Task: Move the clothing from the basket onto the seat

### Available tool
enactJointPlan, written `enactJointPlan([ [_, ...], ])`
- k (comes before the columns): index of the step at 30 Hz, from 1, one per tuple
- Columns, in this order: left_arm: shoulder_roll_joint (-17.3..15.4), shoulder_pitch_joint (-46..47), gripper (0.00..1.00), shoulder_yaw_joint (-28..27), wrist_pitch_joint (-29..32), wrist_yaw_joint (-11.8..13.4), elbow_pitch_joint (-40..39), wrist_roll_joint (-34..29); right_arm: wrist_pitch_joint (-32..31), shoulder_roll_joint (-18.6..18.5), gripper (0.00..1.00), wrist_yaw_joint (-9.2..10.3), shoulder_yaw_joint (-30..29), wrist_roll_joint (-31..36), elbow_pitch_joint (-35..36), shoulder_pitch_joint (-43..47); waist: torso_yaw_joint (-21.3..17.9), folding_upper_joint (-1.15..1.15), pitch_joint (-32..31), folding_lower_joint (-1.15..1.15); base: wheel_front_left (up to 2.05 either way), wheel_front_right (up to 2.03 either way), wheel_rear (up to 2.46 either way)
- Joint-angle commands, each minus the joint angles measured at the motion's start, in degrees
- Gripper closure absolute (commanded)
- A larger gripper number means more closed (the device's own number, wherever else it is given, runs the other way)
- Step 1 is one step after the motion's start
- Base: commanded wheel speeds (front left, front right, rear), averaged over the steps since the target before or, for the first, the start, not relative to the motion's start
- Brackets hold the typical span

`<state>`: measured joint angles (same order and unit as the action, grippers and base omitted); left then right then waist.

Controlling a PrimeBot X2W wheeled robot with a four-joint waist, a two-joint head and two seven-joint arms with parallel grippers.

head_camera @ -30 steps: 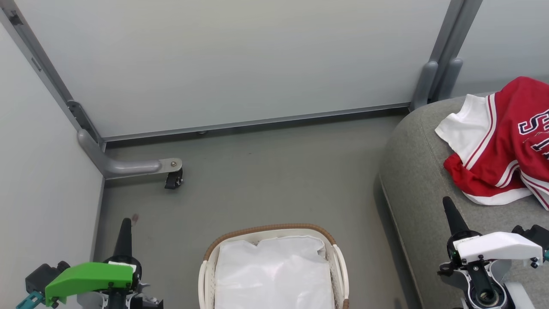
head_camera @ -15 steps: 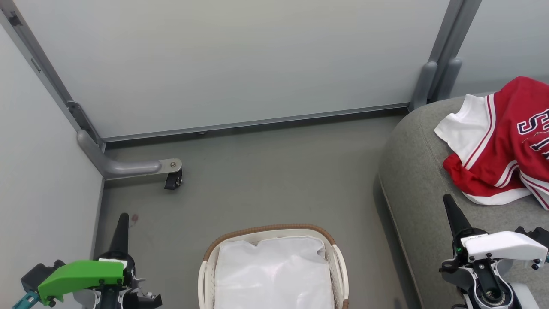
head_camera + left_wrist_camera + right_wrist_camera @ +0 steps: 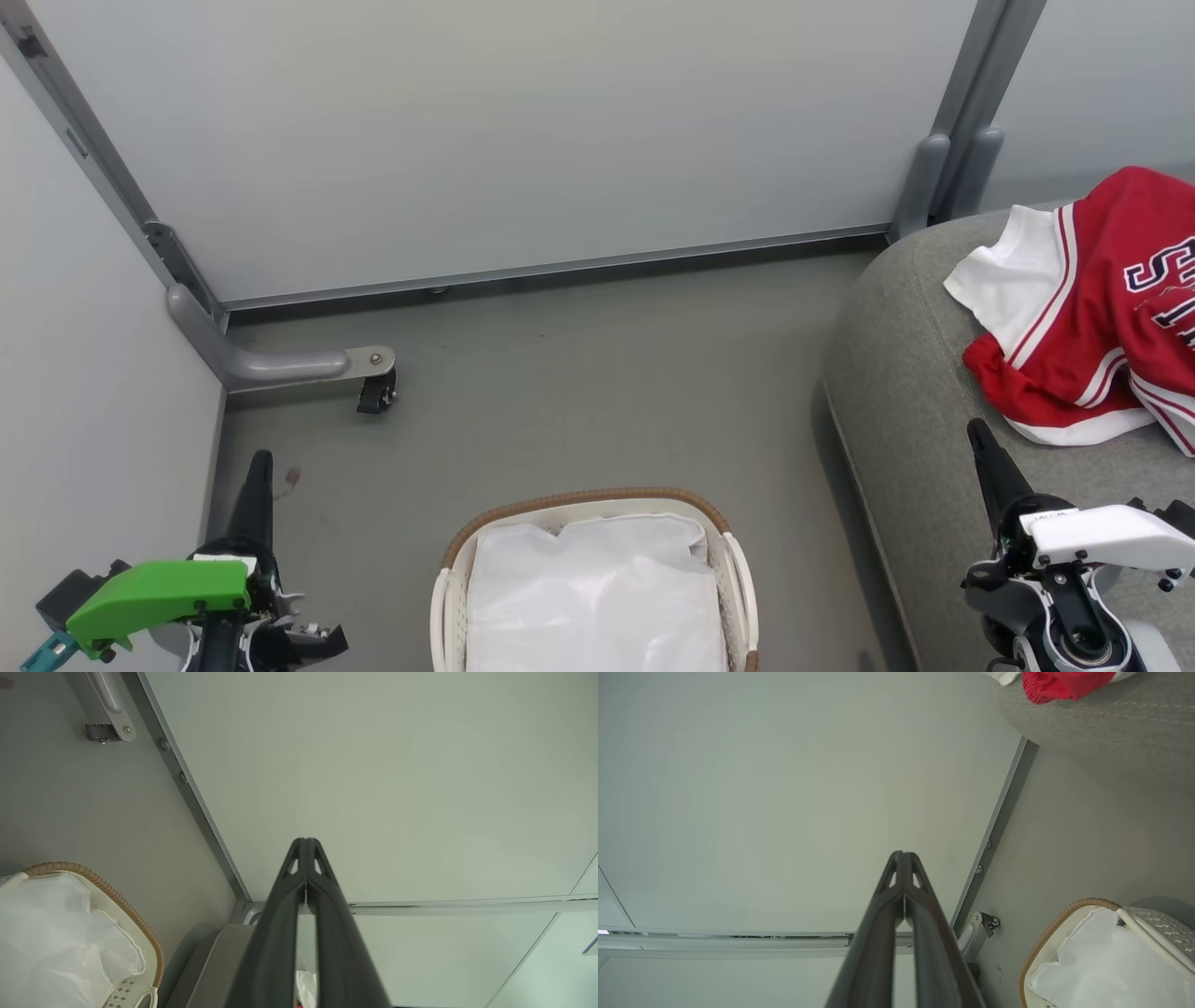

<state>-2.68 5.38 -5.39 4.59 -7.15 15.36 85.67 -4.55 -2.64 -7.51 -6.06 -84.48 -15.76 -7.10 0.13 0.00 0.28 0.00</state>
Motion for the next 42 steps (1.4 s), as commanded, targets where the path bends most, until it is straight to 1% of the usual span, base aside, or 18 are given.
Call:
enactJointPlan([
  [1, -0.3, 1.1, 1.00, -0.3, 0.3, -0.4, -0.4, 1.1, -0.5, -0.4, 1.00, 0.03, -0.2, -1.2, 0.6, 0.6, 0.0, 0.00, 0.0, 0.00, 0.00, 0.00, 0.00],
  [19, -0.4, 1.3, 1.00, -1.3, 2.2, -0.5, -1.5, 7.0, -2.2, -0.4, 1.00, 0.03, -0.6, -8.2, 2.0, 1.2, -0.1, 0.00, -0.1, 0.00, 0.00, 0.00, 0.00],
  [42, -0.4, 1.1, 1.00, -1.3, 2.2, -0.5, -1.4, 6.8, -2.2, -0.4, 1.00, 0.03, -0.6, -8.0, 1.9, 1.2, -0.1, 0.00, -0.1, 0.00, 0.00, 0.00, 0.00],
])
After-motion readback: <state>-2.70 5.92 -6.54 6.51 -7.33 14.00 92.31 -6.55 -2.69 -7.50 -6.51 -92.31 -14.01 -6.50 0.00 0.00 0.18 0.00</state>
